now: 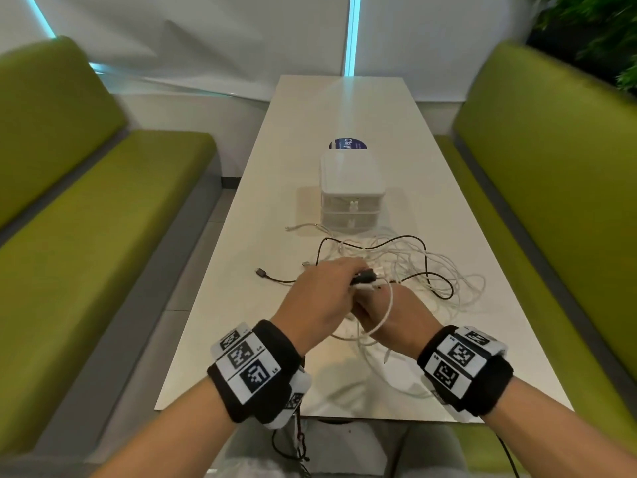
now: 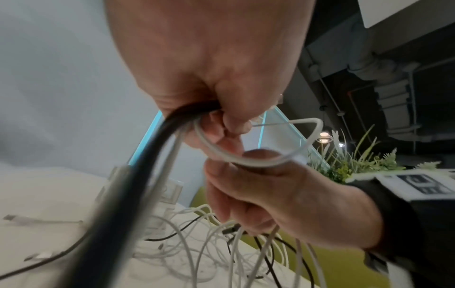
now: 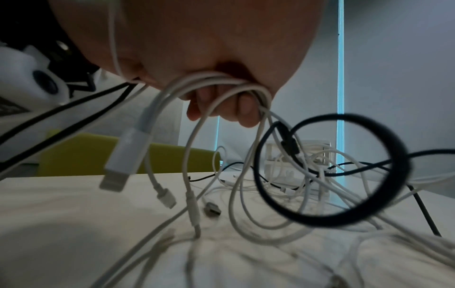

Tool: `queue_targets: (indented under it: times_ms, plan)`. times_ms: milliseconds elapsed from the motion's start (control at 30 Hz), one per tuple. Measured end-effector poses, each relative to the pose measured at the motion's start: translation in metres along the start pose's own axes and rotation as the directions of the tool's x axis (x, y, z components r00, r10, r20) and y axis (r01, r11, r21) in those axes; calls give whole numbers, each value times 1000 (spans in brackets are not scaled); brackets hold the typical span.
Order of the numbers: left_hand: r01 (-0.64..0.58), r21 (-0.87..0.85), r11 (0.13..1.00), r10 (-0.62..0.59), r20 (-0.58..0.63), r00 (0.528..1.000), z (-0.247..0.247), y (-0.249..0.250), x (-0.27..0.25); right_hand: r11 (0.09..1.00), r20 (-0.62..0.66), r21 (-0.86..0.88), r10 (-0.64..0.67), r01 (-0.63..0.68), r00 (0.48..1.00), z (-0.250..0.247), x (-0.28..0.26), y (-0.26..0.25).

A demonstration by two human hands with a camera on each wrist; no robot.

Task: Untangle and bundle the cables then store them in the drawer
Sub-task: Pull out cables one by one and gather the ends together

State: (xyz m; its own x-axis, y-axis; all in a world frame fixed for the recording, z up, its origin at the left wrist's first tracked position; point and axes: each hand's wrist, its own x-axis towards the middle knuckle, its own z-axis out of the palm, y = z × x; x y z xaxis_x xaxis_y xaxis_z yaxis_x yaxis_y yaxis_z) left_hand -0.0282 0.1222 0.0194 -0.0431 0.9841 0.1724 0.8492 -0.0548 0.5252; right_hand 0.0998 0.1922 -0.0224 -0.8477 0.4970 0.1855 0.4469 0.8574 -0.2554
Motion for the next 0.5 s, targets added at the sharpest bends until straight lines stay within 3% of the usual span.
queue_targets:
  times_ms: [233, 367, 500]
  plan:
    - [37, -113, 993, -45, -62, 997, -12, -7, -5, 991, -56, 78, -101, 106, 993, 6, -9, 1]
    - [-16, -220, 975, -27, -192, 981, -23, -7, -6, 999, -4, 13, -36, 36, 999, 7, -5, 13]
    - [-19, -72, 997, 8, -147, 989, -42, -11, -6, 999, 70, 22, 27, -28, 997, 0, -7, 32]
